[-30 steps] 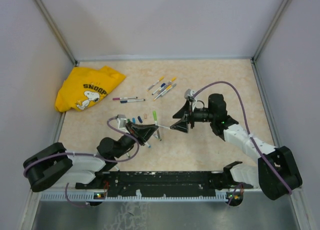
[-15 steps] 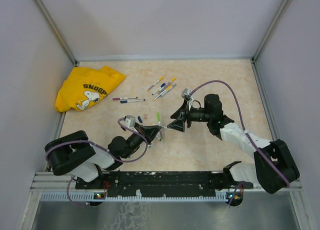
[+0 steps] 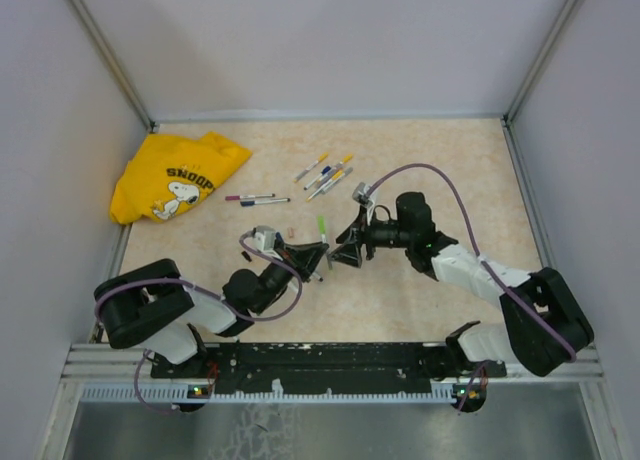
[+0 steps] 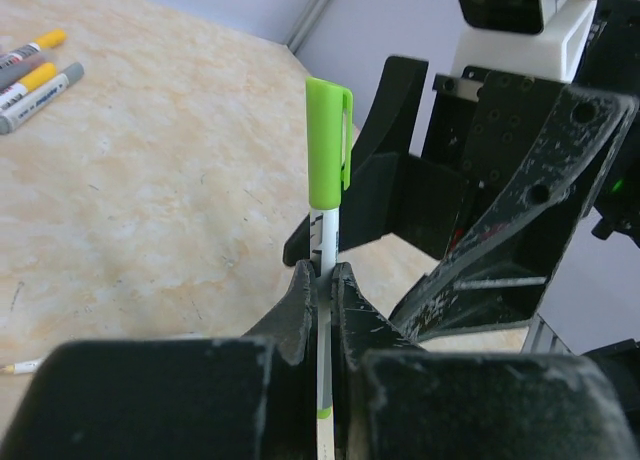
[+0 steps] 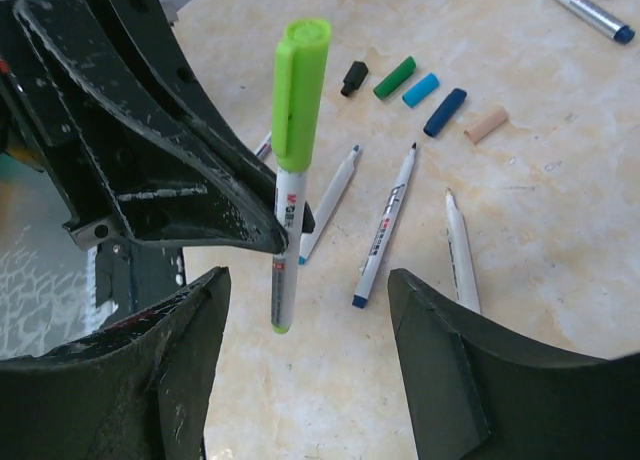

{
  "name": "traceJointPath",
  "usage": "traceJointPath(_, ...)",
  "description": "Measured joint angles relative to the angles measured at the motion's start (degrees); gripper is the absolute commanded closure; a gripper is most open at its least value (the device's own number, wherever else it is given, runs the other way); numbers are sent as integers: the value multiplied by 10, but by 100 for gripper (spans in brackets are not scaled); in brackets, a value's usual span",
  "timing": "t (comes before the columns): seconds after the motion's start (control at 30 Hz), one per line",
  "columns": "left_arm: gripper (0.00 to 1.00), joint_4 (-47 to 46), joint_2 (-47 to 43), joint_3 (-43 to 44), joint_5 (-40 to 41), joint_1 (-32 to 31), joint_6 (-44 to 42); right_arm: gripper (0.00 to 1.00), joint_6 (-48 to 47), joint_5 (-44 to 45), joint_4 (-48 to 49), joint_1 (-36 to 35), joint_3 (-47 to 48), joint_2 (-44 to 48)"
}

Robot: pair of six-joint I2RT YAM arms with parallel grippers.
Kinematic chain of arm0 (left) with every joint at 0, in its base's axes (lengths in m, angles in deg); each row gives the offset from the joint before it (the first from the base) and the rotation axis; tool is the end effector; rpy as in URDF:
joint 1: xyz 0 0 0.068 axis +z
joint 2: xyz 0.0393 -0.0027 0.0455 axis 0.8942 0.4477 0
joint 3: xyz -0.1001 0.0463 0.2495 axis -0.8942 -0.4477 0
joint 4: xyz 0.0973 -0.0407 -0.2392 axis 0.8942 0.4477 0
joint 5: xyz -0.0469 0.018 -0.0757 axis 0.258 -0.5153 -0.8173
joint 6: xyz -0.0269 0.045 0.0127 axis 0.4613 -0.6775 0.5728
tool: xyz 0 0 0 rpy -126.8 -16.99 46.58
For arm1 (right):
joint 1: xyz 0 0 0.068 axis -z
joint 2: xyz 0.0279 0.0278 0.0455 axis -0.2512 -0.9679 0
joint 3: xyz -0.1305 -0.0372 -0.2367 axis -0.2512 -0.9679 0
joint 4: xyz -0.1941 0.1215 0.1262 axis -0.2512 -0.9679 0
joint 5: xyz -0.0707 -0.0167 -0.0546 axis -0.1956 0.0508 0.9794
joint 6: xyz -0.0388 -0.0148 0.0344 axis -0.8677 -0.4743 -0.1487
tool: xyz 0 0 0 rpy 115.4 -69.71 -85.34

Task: Open the pen caps
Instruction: Open the pen cap from the pen.

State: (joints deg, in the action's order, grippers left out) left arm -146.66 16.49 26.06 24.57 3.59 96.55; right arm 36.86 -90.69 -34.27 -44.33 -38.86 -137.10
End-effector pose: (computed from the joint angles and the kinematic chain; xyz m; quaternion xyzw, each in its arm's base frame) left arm 0.1266 -0.1952 0.1760 0.0317 0.6364 -0.4778 0.6047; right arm 0.2159 0.1541 0.2249 -0.3589 0.6911 0.4938 0.3869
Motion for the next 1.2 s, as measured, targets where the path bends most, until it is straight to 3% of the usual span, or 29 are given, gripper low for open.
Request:
traceJointPath(0.17, 100, 0, -5, 9, 14, 0, -9, 41, -10, 17, -13, -27, 2, -15)
traceJointPath(0.33, 100, -1, -6, 19, 14, -1, -7, 55, -10, 26, -20, -42, 10, -24)
traceJointPath(0.43, 100, 0, -6, 19, 14, -1, -6, 69, -7, 31, -21, -42, 16, -24)
traceJointPath(0.57, 100, 0, -11, 19, 9, -1, -5, 100, 1, 31, -23, -42, 21, -25)
traceJointPath(0.63, 99, 0, -11, 19, 7, -1, -4, 100, 4, 29, -23, -42, 21, -25)
traceJointPath(0.83, 59, 0, -15, 18, 3, 0, -4, 100, 5, 21, -39, -42, 33, -28)
traceJointPath(1.0, 43, -1, -67, -12, -28, 2, -6, 100, -30, 3, -86, -40, 63, -35)
traceJointPath(1.2, 22, 0, -197, -89, -108, 50, -2, 100, -128, -61, -190, -5, 115, -45)
